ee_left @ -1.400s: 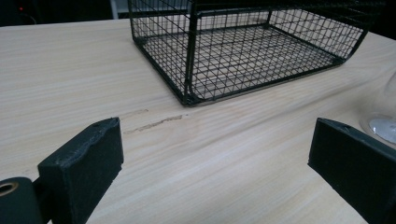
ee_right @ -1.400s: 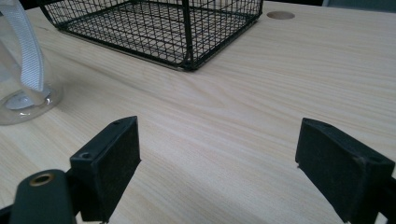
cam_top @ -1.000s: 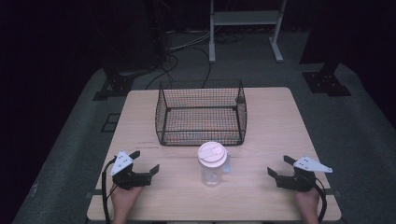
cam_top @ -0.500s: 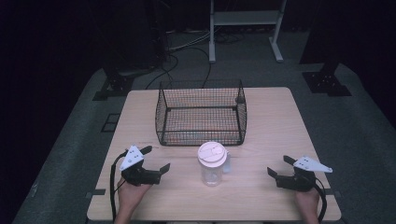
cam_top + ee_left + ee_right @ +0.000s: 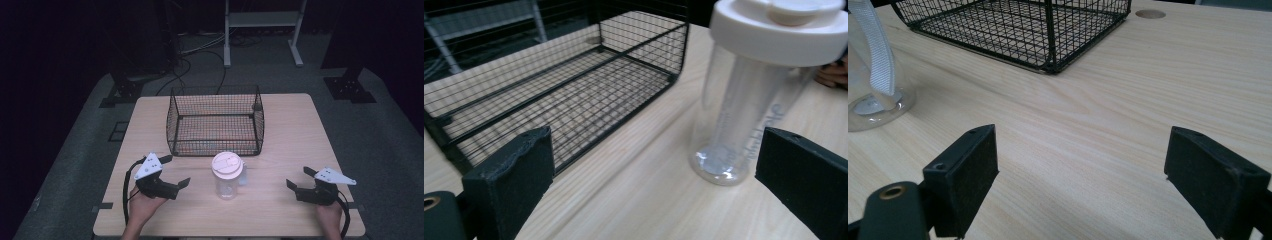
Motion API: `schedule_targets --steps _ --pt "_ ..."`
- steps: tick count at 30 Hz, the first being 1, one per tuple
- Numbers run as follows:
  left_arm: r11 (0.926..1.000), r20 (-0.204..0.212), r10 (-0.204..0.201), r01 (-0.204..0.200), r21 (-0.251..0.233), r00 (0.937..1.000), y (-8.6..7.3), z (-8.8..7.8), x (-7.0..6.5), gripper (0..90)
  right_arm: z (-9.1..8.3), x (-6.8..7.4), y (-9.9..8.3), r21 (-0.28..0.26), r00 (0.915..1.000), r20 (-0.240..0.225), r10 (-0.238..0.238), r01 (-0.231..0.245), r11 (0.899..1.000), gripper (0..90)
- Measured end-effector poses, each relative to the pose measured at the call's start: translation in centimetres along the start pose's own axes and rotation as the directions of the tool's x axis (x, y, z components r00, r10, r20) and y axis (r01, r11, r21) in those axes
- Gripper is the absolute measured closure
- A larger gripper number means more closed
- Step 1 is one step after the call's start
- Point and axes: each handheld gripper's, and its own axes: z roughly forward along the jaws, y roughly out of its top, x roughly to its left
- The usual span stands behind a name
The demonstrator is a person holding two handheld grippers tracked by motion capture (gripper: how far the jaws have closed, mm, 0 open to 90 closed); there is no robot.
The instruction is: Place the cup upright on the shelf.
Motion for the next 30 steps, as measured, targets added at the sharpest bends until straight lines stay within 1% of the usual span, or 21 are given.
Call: schedule_targets --steps 2,5,11,13,17,21,22,25,26,27,30 --pt "0.9999 0.024 0.015 -0.015 0.006 0.9996 0.4 0.1 -0.3 1.5 0.0 -0.1 0.0 -0.003 1.0 0.0 0.006 -0.006 1.0 12.9" --pt "0.9994 0.045 0.032 -0.032 0.01 0.9985 1.0 0.1 -0.7 1.5 0.0 -0.1 0.0 -0.004 1.0 -0.001 0.007 -0.007 1.0 12.9" --pt "0.9992 0.089 0.038 -0.039 0.013 0.9953 2.0 0.3 -1.1 1.5 0.0 -0.1 0.0 -0.003 1.0 -0.002 0.006 -0.006 1.0 12.9" --pt "0.9986 0.102 0.046 -0.048 0.019 0.9937 2.3 0.5 -1.2 1.5 0.0 -0.1 0.0 -0.003 1.0 -0.002 0.006 -0.006 1.0 12.9" --pt "0.9974 0.134 0.058 -0.063 0.034 0.9893 3.0 1.0 -1.6 1.5 0.0 -0.1 0.0 -0.004 1.0 -0.004 0.007 -0.007 1.0 12.9" --pt "0.9972 0.163 0.062 -0.068 0.032 0.9848 3.6 1.5 -2.0 1.5 0.0 -0.1 0.0 -0.005 1.0 -0.005 0.007 -0.007 1.0 12.9" --pt "0.9969 0.175 0.062 -0.07 0.037 0.9826 3.8 1.6 -2.1 1.5 0.0 -0.1 0.0 -0.005 1.0 -0.005 0.007 -0.008 1.0 12.9" --pt "0.9954 0.189 0.074 -0.084 0.046 0.9793 4.2 2.0 -2.4 1.5 -0.1 -0.1 0.0 -0.006 0.9999 -0.008 0.008 -0.008 1.0 12.9" --pt "0.9946 0.2 0.077 -0.089 0.053 0.9768 4.5 2.2 -2.7 1.5 -0.1 -0.1 0.0 -0.01 0.9999 -0.009 0.012 -0.012 1.0 12.9" --pt "0.9946 0.2 0.077 -0.089 0.053 0.9768 4.5 2.2 -2.7 1.5 -0.1 -0.1 0.0 -0.01 0.9999 -0.009 0.012 -0.012 1.0 12.9" --pt "0.9927 0.216 0.088 -0.103 0.062 0.9725 4.9 2.6 -3.0 1.5 -0.2 -0.2 0.0 -0.019 0.9998 -0.013 0.015 -0.015 1.0 12.9"
